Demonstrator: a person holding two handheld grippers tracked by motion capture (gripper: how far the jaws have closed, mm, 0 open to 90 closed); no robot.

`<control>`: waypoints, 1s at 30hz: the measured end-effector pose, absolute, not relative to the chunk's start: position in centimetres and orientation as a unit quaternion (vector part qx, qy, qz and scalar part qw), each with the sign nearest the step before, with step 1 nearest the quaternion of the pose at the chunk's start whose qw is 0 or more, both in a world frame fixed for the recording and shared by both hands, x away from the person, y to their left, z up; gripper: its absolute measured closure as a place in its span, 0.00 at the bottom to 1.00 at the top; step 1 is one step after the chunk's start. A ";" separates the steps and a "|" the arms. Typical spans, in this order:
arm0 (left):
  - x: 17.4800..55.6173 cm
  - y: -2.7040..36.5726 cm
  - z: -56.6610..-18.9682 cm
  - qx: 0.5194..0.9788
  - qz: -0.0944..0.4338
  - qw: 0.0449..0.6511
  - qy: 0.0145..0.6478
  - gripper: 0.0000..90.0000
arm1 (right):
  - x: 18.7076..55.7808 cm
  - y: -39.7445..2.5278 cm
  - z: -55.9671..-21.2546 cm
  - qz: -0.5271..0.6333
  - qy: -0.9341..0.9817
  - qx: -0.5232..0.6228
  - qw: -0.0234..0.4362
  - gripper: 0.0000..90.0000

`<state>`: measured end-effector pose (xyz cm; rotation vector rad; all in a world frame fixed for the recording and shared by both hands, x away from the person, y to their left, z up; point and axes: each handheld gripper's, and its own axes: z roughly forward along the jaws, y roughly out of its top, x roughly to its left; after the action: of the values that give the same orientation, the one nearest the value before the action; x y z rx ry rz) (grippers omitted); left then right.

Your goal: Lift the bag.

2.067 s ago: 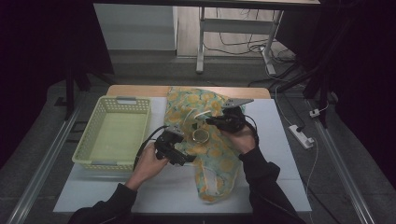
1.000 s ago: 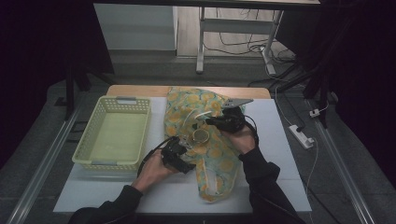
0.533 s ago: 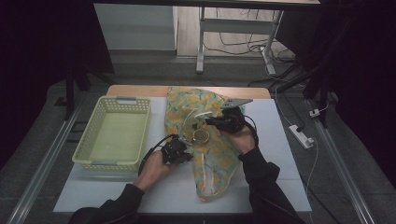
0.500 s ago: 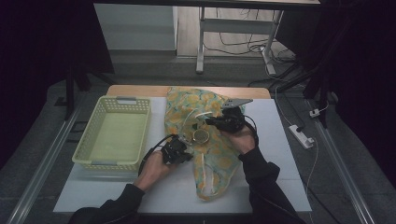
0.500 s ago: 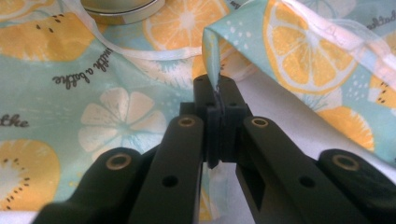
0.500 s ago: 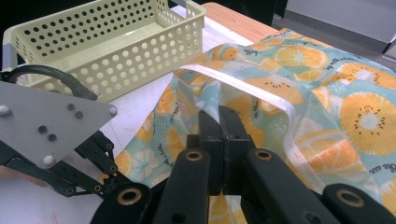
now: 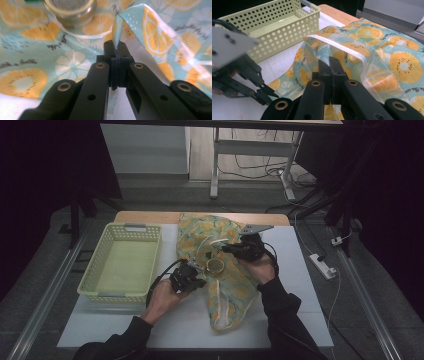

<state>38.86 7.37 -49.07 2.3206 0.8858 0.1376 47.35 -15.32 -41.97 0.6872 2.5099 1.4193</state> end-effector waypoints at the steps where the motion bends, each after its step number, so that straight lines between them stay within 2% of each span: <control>1: 38.8 7.7 -48.5 0.879 0.061 0.334 0.336 0.99 | 47.3 -15.3 -41.9 0.477 0.843 0.230 0.088 1.00; 10: 39.0 9.3 -46.2 0.852 0.050 0.380 0.357 0.99 | 46.9 -15.1 -41.1 0.482 0.843 0.221 0.089 1.00; 15: 39.3 10.4 -44.7 0.839 0.028 0.406 0.361 0.99 | 46.8 -15.2 -40.4 0.485 0.842 0.217 0.090 1.00; 19: 39.5 10.8 -44.3 0.839 0.023 0.402 0.367 0.99 | 46.7 -15.1 -40.1 0.487 0.842 0.214 0.087 1.00; 24: 39.8 11.7 -43.3 0.826 0.000 0.426 0.369 1.00 | 46.5 -15.2 -39.7 0.492 0.840 0.214 0.083 1.00; 30: 40.6 12.5 -40.5 0.811 -0.015 0.453 0.371 0.99 | 46.4 -15.2 -38.8 0.496 0.839 0.210 0.083 1.00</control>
<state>40.58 12.49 -40.52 2.0015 0.9159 -0.0367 46.39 -15.22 -38.79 0.6257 2.5043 1.4808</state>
